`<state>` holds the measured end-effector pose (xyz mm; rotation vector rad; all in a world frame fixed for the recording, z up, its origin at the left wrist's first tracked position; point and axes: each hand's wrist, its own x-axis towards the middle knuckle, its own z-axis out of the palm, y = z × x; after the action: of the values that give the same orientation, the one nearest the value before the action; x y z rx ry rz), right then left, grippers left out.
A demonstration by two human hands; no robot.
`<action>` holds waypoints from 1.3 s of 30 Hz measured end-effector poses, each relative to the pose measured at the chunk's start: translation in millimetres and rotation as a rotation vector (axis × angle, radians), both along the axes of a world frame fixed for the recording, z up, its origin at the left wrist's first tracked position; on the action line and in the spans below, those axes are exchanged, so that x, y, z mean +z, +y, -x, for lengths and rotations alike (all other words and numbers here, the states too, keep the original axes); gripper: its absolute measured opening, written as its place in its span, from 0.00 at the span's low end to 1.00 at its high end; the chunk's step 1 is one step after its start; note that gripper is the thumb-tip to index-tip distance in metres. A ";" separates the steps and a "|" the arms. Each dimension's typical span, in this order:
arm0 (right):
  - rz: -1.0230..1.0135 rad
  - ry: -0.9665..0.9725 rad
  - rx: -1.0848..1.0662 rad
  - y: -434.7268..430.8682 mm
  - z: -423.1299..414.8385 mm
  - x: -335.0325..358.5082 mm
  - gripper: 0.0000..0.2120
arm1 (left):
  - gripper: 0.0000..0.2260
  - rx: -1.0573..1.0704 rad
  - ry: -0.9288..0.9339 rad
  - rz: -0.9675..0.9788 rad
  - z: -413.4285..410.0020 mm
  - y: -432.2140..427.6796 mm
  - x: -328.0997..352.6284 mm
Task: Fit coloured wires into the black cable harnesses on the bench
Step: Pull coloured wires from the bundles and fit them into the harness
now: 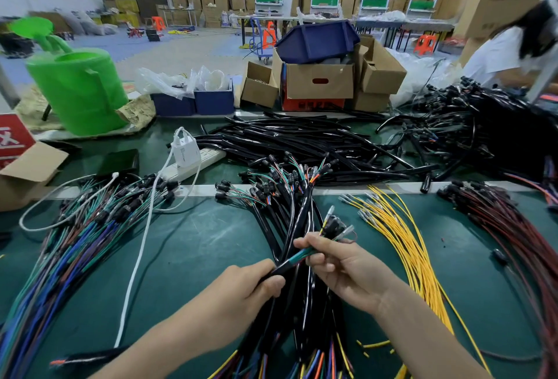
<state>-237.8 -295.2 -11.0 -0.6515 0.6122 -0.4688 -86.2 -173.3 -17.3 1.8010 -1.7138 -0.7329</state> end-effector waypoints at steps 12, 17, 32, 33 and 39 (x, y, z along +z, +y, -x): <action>0.101 -0.135 0.100 11.2 -6.0 -12.6 0.47 | 0.14 -0.005 0.034 0.044 6.2 -9.4 6.7; -0.201 -0.330 -0.195 5.6 -8.8 -5.5 0.41 | 0.14 -0.042 -0.022 -0.023 4.0 -4.2 3.8; 0.239 -0.270 -0.387 26.4 -25.7 5.4 0.13 | 0.13 -0.053 0.148 0.051 28.5 -9.5 -1.3; 0.248 -0.268 -0.384 25.9 -24.9 5.5 0.13 | 0.12 -0.047 0.152 0.059 29.0 -9.6 -2.7; 0.317 -0.165 -0.291 9.4 -8.3 9.4 0.24 | 0.11 -0.047 0.235 0.132 21.6 -8.6 -2.5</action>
<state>-229.5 -285.8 -1.6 -0.8178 0.4810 -0.8954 -107.8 -181.9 -19.8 1.5261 -1.6139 -0.7970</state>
